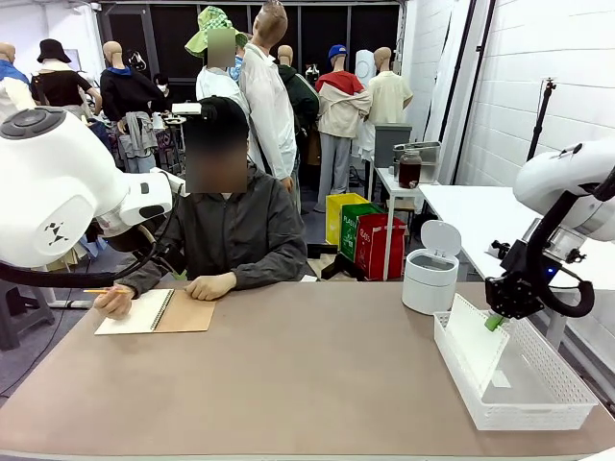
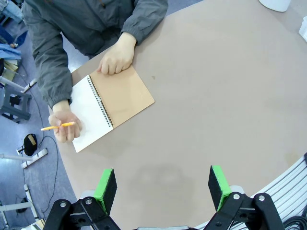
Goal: Sort the paper based on its condition.
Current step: If a person hands you a paper, place it in the Organizing basket , and if it's crumpled, put it in the Trash can.
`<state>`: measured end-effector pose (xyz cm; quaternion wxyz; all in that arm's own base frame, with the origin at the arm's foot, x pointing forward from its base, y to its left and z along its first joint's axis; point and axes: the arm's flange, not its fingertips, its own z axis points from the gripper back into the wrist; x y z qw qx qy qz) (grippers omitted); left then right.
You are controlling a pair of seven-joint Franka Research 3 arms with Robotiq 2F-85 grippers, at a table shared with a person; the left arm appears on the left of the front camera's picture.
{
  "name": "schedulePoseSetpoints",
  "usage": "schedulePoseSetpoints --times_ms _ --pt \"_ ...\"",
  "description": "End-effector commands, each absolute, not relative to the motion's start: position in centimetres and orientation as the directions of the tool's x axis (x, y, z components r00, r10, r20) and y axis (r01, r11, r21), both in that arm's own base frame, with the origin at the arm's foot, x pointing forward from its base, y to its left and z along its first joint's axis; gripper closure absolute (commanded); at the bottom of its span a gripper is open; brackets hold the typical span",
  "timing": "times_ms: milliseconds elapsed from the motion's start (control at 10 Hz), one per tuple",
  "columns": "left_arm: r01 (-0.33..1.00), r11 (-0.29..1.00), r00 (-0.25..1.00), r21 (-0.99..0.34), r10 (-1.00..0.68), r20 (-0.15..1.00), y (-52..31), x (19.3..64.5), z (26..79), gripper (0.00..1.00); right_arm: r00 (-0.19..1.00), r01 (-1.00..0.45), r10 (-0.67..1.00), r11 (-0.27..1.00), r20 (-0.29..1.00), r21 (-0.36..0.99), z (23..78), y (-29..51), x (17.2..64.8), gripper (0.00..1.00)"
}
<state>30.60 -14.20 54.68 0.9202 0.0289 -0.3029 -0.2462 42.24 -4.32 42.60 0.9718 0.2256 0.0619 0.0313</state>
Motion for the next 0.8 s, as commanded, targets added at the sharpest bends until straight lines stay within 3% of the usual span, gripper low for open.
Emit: schedulePoseSetpoints --times_ms 0,600,700 --pt "0.443 0.872 0.692 0.211 -0.481 0.538 -14.1 30.6 54.7 0.00 0.992 0.010 0.046 0.895 -0.114 0.446 41.9 -4.1 40.8 1.00" --pt "0.443 0.872 0.692 0.211 -0.481 0.538 -14.1 30.6 54.7 0.00 0.994 0.107 -0.093 0.948 -0.060 0.298 37.4 -3.9 40.5 1.00" --pt "0.443 0.872 0.692 0.211 -0.481 0.538 -14.1 30.6 54.7 0.00 0.989 0.148 -0.132 0.950 -0.073 0.275 36.7 -4.0 40.7 0.80"
